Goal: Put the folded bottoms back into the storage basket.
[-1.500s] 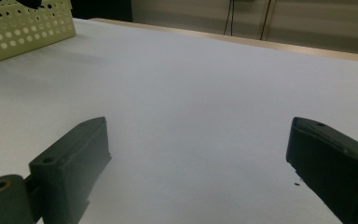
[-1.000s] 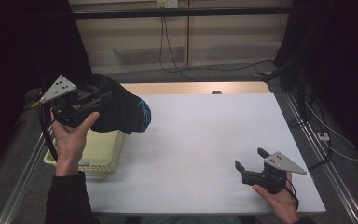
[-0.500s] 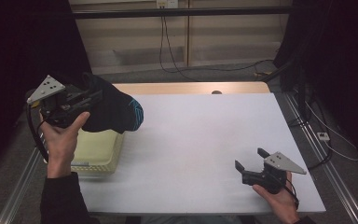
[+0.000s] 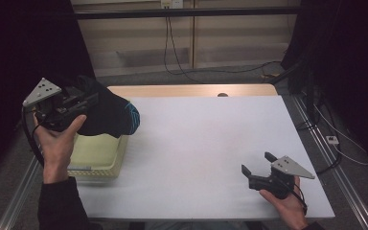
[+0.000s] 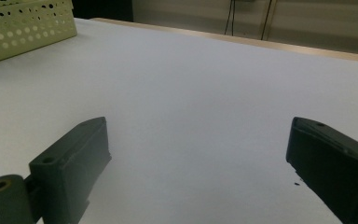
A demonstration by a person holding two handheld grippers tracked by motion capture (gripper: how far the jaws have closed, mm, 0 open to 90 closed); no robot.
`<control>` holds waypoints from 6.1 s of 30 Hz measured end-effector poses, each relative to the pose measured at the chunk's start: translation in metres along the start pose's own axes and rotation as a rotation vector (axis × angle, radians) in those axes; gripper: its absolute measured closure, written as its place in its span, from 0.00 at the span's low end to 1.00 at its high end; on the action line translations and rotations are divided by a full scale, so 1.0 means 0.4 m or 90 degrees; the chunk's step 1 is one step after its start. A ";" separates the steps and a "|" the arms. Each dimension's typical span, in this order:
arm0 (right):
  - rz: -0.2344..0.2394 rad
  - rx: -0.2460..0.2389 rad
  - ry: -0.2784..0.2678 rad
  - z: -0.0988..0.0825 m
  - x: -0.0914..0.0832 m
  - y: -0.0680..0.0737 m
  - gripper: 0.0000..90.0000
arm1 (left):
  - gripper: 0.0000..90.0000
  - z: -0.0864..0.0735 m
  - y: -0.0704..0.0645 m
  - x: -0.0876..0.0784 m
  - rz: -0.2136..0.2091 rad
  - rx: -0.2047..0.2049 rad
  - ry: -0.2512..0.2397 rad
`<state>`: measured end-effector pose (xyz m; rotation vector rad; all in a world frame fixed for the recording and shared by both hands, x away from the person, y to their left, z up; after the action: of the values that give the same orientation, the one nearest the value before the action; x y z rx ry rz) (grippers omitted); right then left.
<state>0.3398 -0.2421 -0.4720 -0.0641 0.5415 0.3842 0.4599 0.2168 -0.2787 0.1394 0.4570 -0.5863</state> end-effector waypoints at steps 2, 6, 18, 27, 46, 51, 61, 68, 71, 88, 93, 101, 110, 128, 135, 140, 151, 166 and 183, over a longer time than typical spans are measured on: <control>0.000 0.000 0.000 0.000 0.000 0.000 0.06 | 0.84 0.000 0.003 -0.001 0.002 -0.001 0.000; -0.002 0.001 -0.001 0.000 0.000 -0.003 0.06 | 0.84 -0.001 0.017 -0.008 0.008 -0.006 0.008; -0.001 0.001 0.002 0.000 0.002 -0.002 0.06 | 0.84 -0.054 0.075 -0.010 0.028 -0.028 0.034; -0.001 0.002 0.003 -0.001 0.003 -0.001 0.06 | 0.84 -0.092 0.122 -0.004 0.035 -0.049 0.058; 0.000 0.003 0.005 -0.001 0.003 -0.001 0.06 | 0.84 -0.158 0.172 0.002 0.016 -0.039 0.111; 0.001 0.003 0.005 -0.001 0.002 0.000 0.06 | 0.84 -0.175 0.163 0.022 -0.002 -0.032 0.140; 0.000 0.003 0.005 -0.002 0.004 0.000 0.06 | 0.83 -0.165 0.115 0.071 -0.042 -0.015 0.143; 0.001 0.003 0.006 -0.002 0.004 0.000 0.06 | 0.83 -0.167 0.078 0.123 -0.064 0.020 0.152; 0.001 0.004 0.006 -0.002 0.004 -0.001 0.06 | 0.83 -0.161 0.066 0.130 -0.092 0.028 0.133; 0.002 0.003 0.006 -0.002 0.003 0.000 0.06 | 0.82 -0.249 0.204 0.123 -0.043 -0.093 0.175; 0.002 0.003 0.006 -0.002 0.003 0.000 0.06 | 0.82 -0.272 0.229 0.123 -0.020 -0.116 0.199; 0.002 0.003 0.005 -0.002 0.003 -0.001 0.06 | 0.82 -0.304 0.253 0.145 0.016 -0.122 0.232; 0.003 0.008 0.006 -0.002 0.004 -0.003 0.06 | 0.82 -0.306 0.251 0.176 0.021 -0.112 0.228; 0.002 0.008 0.007 -0.003 0.005 -0.004 0.06 | 0.81 -0.297 0.243 0.238 0.005 -0.055 0.199; 0.003 0.009 0.008 -0.003 0.005 -0.003 0.06 | 0.81 -0.342 0.288 0.249 0.067 -0.066 0.270; 0.003 0.009 0.008 -0.003 0.006 -0.003 0.06 | 0.81 -0.345 0.290 0.255 0.067 -0.082 0.275; 0.004 0.007 0.008 -0.003 0.006 -0.002 0.06 | 0.80 -0.323 0.251 0.288 0.030 -0.034 0.246; 0.005 0.008 0.011 -0.004 0.006 -0.001 0.06 | 0.72 -0.399 0.354 0.242 0.159 -0.115 0.316; 0.005 0.007 0.010 -0.004 0.006 -0.001 0.06 | 0.72 -0.354 0.310 0.246 0.106 -0.099 0.274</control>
<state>0.3410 -0.2418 -0.4745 -0.0545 0.5593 0.3893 0.5491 0.3058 -0.4497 0.1539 0.8978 -0.3520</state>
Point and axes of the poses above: each handheld gripper's, and its own axes: x roughly forward along the jaws, z roughly out of its top, y roughly to its left, the point moved 9 cm from there along x, roughly forward along the jaws, and after that the axes turned 9 degrees about y, right-handed, at the moved point
